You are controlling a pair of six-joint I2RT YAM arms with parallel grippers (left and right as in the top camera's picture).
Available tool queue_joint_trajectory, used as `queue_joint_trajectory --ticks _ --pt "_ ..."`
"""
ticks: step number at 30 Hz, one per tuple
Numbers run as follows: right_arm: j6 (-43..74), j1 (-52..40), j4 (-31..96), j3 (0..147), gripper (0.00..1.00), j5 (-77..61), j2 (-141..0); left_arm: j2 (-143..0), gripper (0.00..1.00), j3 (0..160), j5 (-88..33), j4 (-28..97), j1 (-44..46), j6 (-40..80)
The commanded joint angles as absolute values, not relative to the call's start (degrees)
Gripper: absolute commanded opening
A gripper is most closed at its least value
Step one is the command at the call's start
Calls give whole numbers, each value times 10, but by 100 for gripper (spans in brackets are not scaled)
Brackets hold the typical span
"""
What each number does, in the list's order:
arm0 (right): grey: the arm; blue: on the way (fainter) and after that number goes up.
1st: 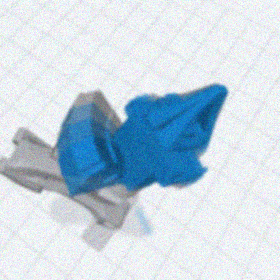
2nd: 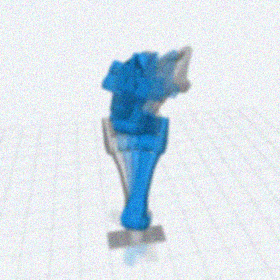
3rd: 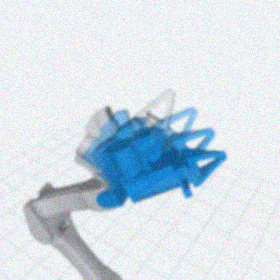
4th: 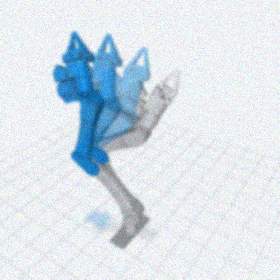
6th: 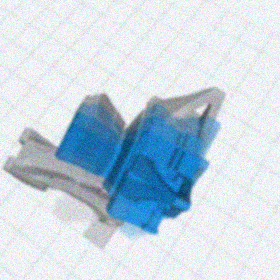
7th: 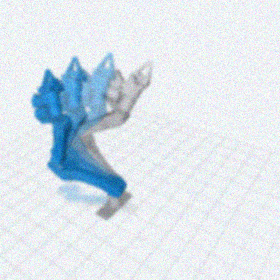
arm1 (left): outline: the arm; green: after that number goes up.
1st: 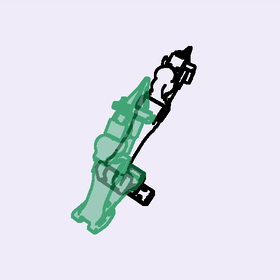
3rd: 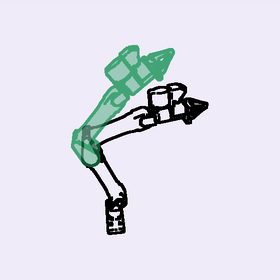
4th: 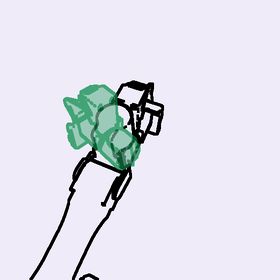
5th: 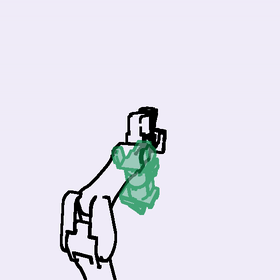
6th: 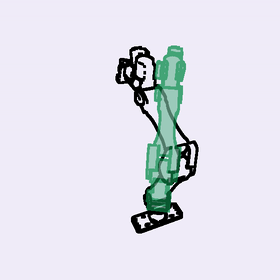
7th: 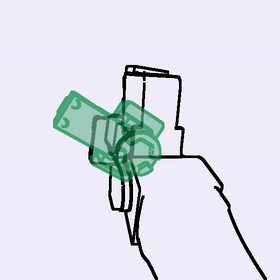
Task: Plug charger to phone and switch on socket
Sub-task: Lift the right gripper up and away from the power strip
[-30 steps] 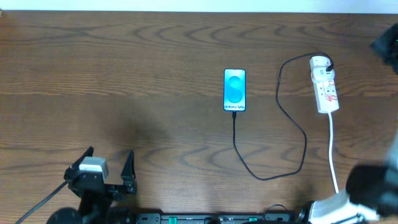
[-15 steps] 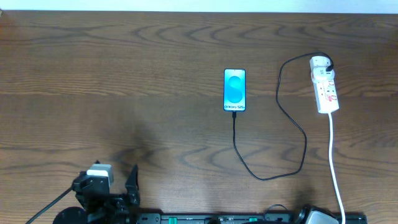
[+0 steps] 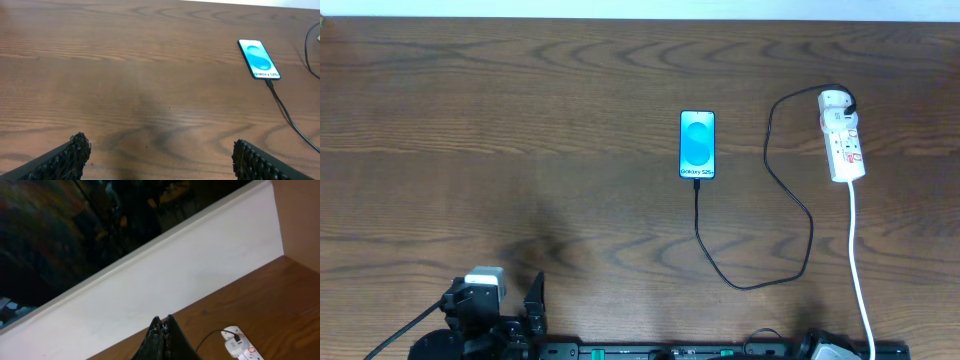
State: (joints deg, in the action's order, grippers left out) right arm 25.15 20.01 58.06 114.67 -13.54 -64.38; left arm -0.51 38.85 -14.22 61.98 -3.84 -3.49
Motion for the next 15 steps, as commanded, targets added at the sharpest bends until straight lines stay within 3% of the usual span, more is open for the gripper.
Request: queue_joint_trajectory --ticks 1,6,15 --pt "243 190 582 1142 1 -136 -622 -1 93 389 -138 621 -18 -43" --pt "243 179 560 1107 1 -136 -580 -1 93 389 -139 621 22 -43" --pt "243 179 491 1024 2 -137 -517 -1 93 389 -138 621 1 -43"
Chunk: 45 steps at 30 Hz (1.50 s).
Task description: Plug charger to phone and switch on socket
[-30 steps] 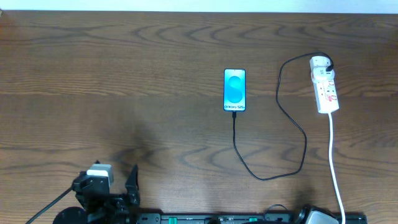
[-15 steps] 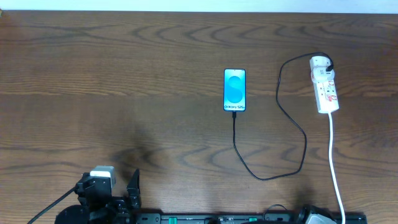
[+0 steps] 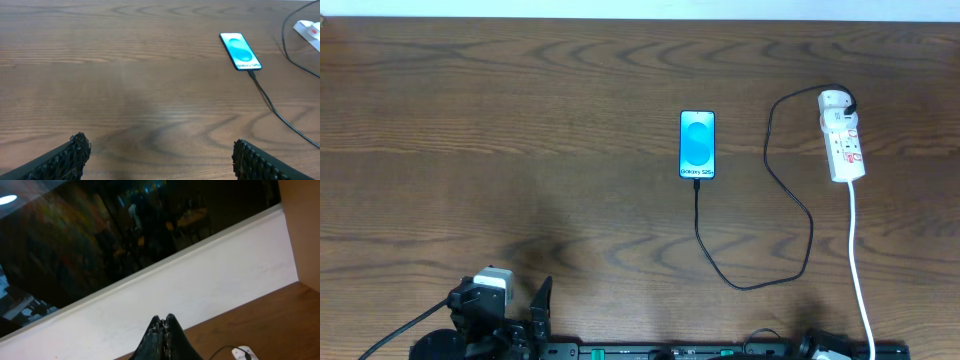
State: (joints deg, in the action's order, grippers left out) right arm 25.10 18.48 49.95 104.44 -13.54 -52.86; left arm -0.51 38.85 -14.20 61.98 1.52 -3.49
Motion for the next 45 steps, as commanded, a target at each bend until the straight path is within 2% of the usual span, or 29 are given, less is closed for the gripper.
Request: queue_joint_trajectory --ticks 1,13,25,45 --pt "243 179 487 1018 2 -137 -513 -1 93 389 -138 621 -3 -43" --pt "243 140 480 1014 2 -136 -482 -1 93 389 -138 619 -11 -43" --pt "243 133 478 1014 3 -137 -468 -2 93 375 -124 427 -11 -43" --pt "243 116 474 1014 4 -136 -455 -2 93 101 -108 108 -11 -40"
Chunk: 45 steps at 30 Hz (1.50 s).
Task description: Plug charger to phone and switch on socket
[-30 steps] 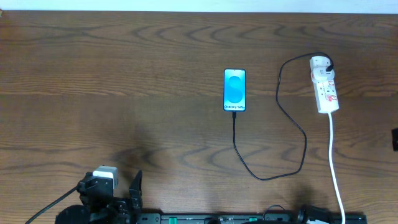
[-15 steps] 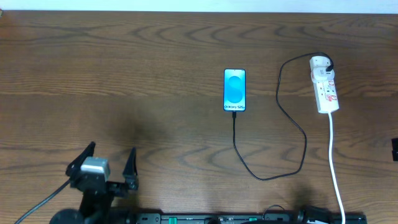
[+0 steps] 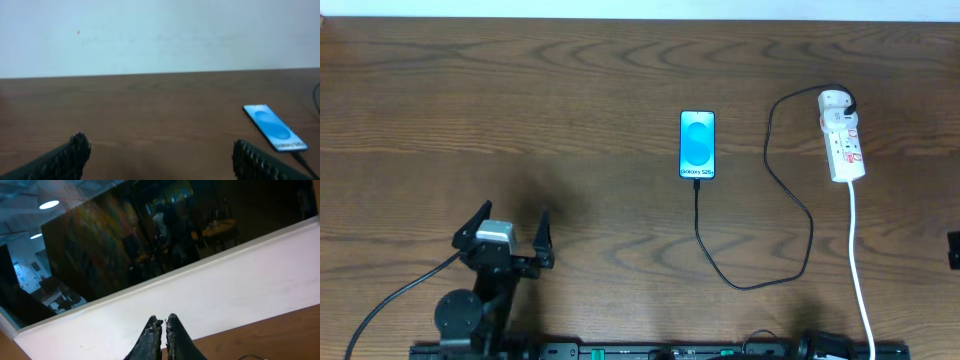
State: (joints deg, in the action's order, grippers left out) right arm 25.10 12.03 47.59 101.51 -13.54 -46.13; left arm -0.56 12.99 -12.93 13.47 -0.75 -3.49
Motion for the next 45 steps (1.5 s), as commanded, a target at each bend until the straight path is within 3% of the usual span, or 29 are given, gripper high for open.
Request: queue_joint_trajectory --ticks 1,5,17,32,42,45 --pt "243 116 474 1014 5 -136 -454 -2 93 91 -94 98 -11 -35" --pt "243 116 475 1014 5 -137 -451 -2 93 58 -29 68 -11 -1" --pt "243 116 476 1014 4 -136 -450 -2 93 4 -23 -4 -11 -1" --pt "243 116 476 1014 5 -137 -450 -3 93 2 -23 18 -11 -1" --pt "244 116 472 1014 15 -137 -450 -6 93 2 -23 38 -11 -1" --pt "244 116 465 1014 25 -137 -450 -6 93 2 -23 38 -11 -1"
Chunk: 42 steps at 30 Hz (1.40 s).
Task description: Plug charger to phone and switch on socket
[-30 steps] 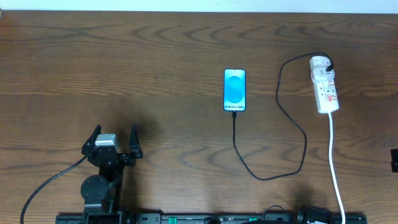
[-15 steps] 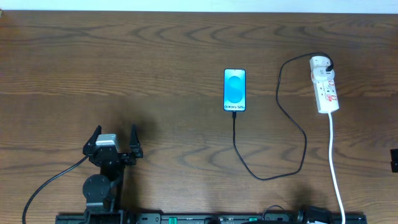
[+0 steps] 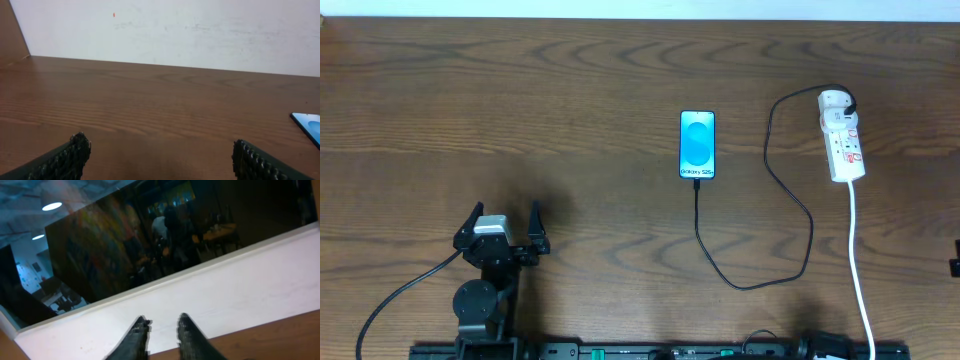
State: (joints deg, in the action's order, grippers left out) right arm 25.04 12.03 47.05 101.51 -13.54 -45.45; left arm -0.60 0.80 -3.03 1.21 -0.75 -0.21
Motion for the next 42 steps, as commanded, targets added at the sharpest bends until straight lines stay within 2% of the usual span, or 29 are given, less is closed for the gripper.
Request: queue_joint_trajectory --ticks 1,2,4,5,6,7,11,16,20,24,33,42 --pt "244 116 460 1014 29 -137 -451 -6 93 2 -23 38 -11 -2" --pt "244 116 455 1014 34 -137 -451 -6 93 2 -23 38 -11 -2" --pt "244 116 445 1014 51 -137 -451 -6 93 2 -23 38 -11 -1" --pt "246 116 445 1014 68 -139 -451 -6 93 2 -23 38 -11 -1" --pt "248 116 448 1014 90 -139 -451 -6 93 2 -23 38 -11 -1" --pt "248 116 456 1014 99 -139 -451 -6 93 2 -23 38 -11 -1" --pt "248 116 534 1014 99 -139 -451 -6 93 2 -23 38 -11 -2" --pt "248 116 730 1014 99 -139 -451 -6 93 2 -23 38 -11 -1" --pt "241 116 818 1014 99 -102 -451 -6 93 2 -23 38 -11 -2" --pt "241 116 838 1014 99 -70 -451 -6 93 2 -23 38 -11 -1" --pt "104 116 938 1011 99 -20 -451 -6 93 2 -23 38 -11 -1" --pt "100 99 912 926 99 -38 -444 -6 93 2 -23 38 -11 -1"
